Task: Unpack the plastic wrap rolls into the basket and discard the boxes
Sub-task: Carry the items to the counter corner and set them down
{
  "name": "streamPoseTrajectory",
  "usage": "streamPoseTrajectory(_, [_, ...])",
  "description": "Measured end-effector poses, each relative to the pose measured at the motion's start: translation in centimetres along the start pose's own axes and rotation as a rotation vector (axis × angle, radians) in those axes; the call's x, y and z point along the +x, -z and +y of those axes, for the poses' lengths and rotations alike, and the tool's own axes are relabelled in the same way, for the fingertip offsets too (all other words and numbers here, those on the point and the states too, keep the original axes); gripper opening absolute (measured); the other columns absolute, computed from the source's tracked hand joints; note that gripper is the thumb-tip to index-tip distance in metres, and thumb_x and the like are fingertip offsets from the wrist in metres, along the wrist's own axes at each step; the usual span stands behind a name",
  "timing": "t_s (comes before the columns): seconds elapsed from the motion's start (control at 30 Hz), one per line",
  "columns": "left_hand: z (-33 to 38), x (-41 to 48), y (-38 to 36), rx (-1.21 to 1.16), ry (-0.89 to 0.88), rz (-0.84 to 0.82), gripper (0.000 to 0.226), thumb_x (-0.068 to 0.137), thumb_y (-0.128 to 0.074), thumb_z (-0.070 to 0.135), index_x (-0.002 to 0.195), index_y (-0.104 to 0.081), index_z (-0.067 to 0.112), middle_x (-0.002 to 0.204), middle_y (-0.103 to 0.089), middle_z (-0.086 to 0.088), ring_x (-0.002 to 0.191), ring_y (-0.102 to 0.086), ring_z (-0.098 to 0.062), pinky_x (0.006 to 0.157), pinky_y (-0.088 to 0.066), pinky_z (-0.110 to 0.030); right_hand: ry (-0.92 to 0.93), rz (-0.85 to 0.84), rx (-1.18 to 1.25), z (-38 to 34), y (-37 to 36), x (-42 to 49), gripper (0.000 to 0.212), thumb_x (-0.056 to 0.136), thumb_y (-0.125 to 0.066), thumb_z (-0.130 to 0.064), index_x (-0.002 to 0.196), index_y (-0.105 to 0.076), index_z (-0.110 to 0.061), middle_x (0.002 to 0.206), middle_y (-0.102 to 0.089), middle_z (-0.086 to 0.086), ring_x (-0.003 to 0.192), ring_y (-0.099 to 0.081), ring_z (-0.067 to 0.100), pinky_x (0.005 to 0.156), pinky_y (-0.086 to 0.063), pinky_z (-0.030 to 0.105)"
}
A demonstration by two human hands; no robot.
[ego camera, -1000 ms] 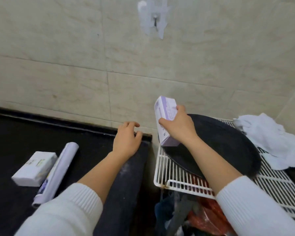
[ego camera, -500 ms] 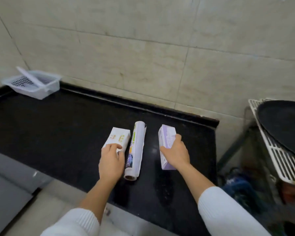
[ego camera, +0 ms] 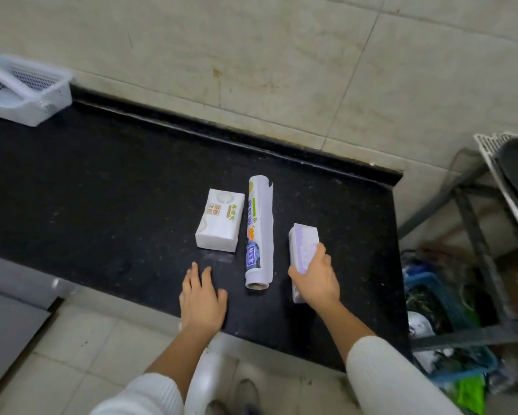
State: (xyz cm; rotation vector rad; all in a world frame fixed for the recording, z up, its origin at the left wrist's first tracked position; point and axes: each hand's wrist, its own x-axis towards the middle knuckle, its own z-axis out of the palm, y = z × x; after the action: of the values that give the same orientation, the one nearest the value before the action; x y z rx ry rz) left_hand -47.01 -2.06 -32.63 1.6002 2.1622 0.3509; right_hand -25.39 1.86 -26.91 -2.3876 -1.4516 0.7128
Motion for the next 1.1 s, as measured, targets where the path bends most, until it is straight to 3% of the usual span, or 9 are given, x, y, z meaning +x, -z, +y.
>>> streamPoseTrajectory(0.23, [0.6, 0.9, 1.5, -0.189, 0.077, 0.096, 0.063, 0.091, -0.053, 0.031, 0.145, -0.027, 0.013, 0.151, -0.029, -0.015, 0.136, -0.026, -0.034, 0.107, -0.029, -0.05, 0.208, 0.23, -0.073, -2.3, 1.3, 0.9, 0.068, 0.085, -0.062, -0.044, 0.14, -0.034, -0.014, 0.139, -0.042, 0.008, 0.125, -0.043, 0.026, 0.101, -0.04, 0.041])
streamPoseTrajectory(0.37, [3.0, 3.7, 3.8, -0.407, 0.015, 0.335, 0.058, 0.091, -0.055, 0.025, 0.143, -0.033, 0.014, 0.15, -0.028, -0.014, 0.136, -0.023, -0.03, 0.109, -0.027, -0.049, 0.334, 0.049, 0.13, -5.5, 0.4, 2.1, 0.059, 0.088, -0.06, -0.036, 0.14, -0.036, -0.02, 0.14, -0.045, -0.001, 0.123, -0.05, 0.016, 0.096, -0.046, 0.033])
streamPoseTrajectory(0.47, [5.2, 6.2, 4.6, -0.331, -0.123, 0.229, 0.055, 0.088, -0.057, 0.032, 0.14, -0.04, 0.023, 0.156, -0.015, -0.009, 0.142, -0.009, -0.026, 0.113, -0.018, -0.049, 0.285, -0.042, 0.141, -7.2, -1.8, 2.8, 0.059, 0.084, -0.065, -0.039, 0.133, -0.041, -0.017, 0.131, -0.05, 0.002, 0.119, -0.051, 0.018, 0.095, -0.046, 0.034])
streamPoseTrajectory(0.57, [6.2, 8.1, 4.6, -0.213, -0.023, 0.013, 0.075, 0.08, -0.061, 0.043, 0.145, -0.026, 0.036, 0.159, 0.004, -0.007, 0.145, 0.006, -0.028, 0.114, -0.008, -0.052, 0.123, -0.08, 0.11, -8.1, -3.4, 4.1, 0.065, 0.08, -0.069, -0.046, 0.126, -0.044, -0.008, 0.127, -0.051, 0.011, 0.119, -0.05, 0.026, 0.1, -0.046, 0.039])
streamPoseTrajectory(0.67, [5.7, 9.0, 4.4, -0.239, 0.084, -0.075, 0.085, 0.074, -0.063, 0.046, 0.144, -0.016, 0.048, 0.153, -0.01, -0.006, 0.135, -0.018, -0.032, 0.108, -0.026, -0.051, 0.043, -0.183, 0.137, -8.9, -4.4, 5.5, 0.067, 0.077, -0.071, -0.045, 0.122, -0.046, -0.003, 0.124, -0.054, 0.015, 0.115, -0.055, 0.03, 0.094, -0.049, 0.042])
streamPoseTrajectory(0.73, [5.1, 9.2, 4.5, -0.283, 0.069, -0.059, 0.084, 0.071, -0.064, 0.047, 0.142, -0.018, 0.05, 0.138, -0.025, -0.002, 0.12, -0.031, -0.027, 0.093, -0.04, -0.043, -0.007, -0.212, 0.179, -9.5, -4.9, 6.2, 0.065, 0.074, -0.074, -0.039, 0.12, -0.049, -0.001, 0.122, -0.057, 0.017, 0.109, -0.06, 0.032, 0.089, -0.052, 0.042])
streamPoseTrajectory(0.8, [4.1, 9.8, 4.9, -0.329, 0.036, -0.03, 0.083, 0.069, -0.064, 0.047, 0.14, -0.022, 0.051, 0.129, -0.03, 0.001, 0.114, -0.032, -0.023, 0.083, -0.04, -0.034, -0.06, -0.199, 0.242, -10.3, -5.5, 6.6, 0.061, 0.073, -0.074, -0.035, 0.118, -0.053, 0.002, 0.12, -0.059, 0.019, 0.105, -0.062, 0.033, 0.089, -0.053, 0.043])
streamPoseTrajectory(0.9, [1.5, 10.9, 6.4, -0.431, 0.012, 0.014, 0.084, 0.063, -0.063, 0.049, 0.139, -0.027, 0.052, 0.124, -0.034, 0.006, 0.115, -0.034, -0.018, 0.086, -0.035, -0.027, -0.078, -0.176, 0.342, -12.3, -6.7, 6.5, 0.055, 0.075, -0.073, -0.034, 0.113, -0.057, 0.002, 0.116, -0.061, 0.02, 0.101, -0.063, 0.035, 0.088, -0.053, 0.046])
streamPoseTrajectory(1.1, [-7.7, 14.4, 12.2, -0.579, 0.107, 0.141, 0.085, 0.057, -0.061, 0.055, 0.135, -0.025, 0.059, 0.116, -0.032, 0.015, 0.115, -0.041, -0.012, 0.087, -0.039, -0.026, 0.016, -0.202, 0.445, -21.9, -11.0, 4.2, 0.044, 0.076, -0.072, -0.029, 0.106, -0.06, -0.001, 0.107, -0.063, 0.021, 0.09, -0.066, 0.033, 0.079, -0.057, 0.046])
